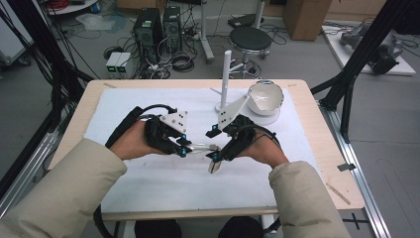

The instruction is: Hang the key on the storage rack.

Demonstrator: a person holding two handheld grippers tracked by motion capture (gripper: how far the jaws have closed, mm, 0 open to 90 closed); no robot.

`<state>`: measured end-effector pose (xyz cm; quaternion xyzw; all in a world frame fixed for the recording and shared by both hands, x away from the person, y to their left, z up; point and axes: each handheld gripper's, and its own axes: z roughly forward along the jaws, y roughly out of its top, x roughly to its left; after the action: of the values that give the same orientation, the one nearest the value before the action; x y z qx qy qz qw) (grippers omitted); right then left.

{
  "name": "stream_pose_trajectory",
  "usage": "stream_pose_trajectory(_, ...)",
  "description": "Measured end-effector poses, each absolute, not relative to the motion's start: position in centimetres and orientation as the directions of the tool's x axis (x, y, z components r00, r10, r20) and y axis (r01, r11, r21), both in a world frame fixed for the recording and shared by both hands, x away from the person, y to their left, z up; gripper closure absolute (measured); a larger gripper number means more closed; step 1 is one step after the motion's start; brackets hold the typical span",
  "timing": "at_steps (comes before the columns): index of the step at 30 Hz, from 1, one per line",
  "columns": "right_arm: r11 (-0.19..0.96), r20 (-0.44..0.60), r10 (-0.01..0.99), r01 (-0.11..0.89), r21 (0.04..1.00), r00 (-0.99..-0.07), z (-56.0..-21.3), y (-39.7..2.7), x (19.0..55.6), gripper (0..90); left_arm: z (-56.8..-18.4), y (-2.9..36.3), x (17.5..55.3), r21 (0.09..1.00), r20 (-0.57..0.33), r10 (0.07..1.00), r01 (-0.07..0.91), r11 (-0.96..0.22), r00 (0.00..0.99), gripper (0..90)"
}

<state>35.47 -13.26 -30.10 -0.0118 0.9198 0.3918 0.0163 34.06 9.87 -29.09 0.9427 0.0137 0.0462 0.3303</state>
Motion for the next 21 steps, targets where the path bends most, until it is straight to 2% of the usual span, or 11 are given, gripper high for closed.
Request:
stream_pose_trajectory(2,0.698,-0.034,-0.006,-0.029,0.716,-0.999,-30.09,-13.29,35.44,34.5,-29.06,9.89,34.01,0.622,0.078,0.054,-0.006,-0.783,0.996,74.5)
stream_pose_trajectory(4,0.707,-0.031,-0.020,-0.036,0.706,-0.999,-30.09,-13.25,35.44,45.1,-29.01,9.88,33.97,0.620,0.079,0.054,-0.007,-0.785,0.995,74.6)
stream_pose_trajectory(5,0.707,-0.031,-0.020,-0.036,0.706,-0.999,-30.09,-13.25,35.44,45.1,-29.06,9.85,33.93,0.622,0.086,0.057,-0.009,-0.783,0.995,74.6)
stream_pose_trajectory(6,0.715,-0.037,-0.036,-0.051,0.697,-0.999,-30.12,-13.04,35.36,52.0,-29.03,9.84,33.97,0.618,0.083,0.050,-0.012,-0.786,0.995,74.5)
stream_pose_trajectory(7,0.715,-0.037,-0.036,-0.051,0.697,-0.999,-30.12,-13.04,35.36,52.0,-29.06,9.81,33.91,0.621,0.083,0.053,-0.010,-0.783,0.995,74.5)
stream_pose_trajectory(8,0.732,-0.043,-0.045,-0.062,0.679,-0.998,-30.16,-12.84,35.25,65.2,-29.07,9.81,33.87,0.622,0.077,0.053,-0.007,-0.783,0.996,74.5)
stream_pose_trajectory(9,0.735,-0.061,-0.057,-0.083,0.673,-0.997,-30.18,-12.75,35.21,71.6,-29.06,9.79,33.87,0.620,0.082,0.046,-0.015,-0.784,0.996,74.5)
stream_pose_trajectory(21,0.734,-0.044,-0.044,-0.062,0.676,-0.998,-30.40,-12.50,35.33,74.4,-29.46,10.37,34.16,0.639,0.052,0.057,0.011,-0.769,0.997,74.3)
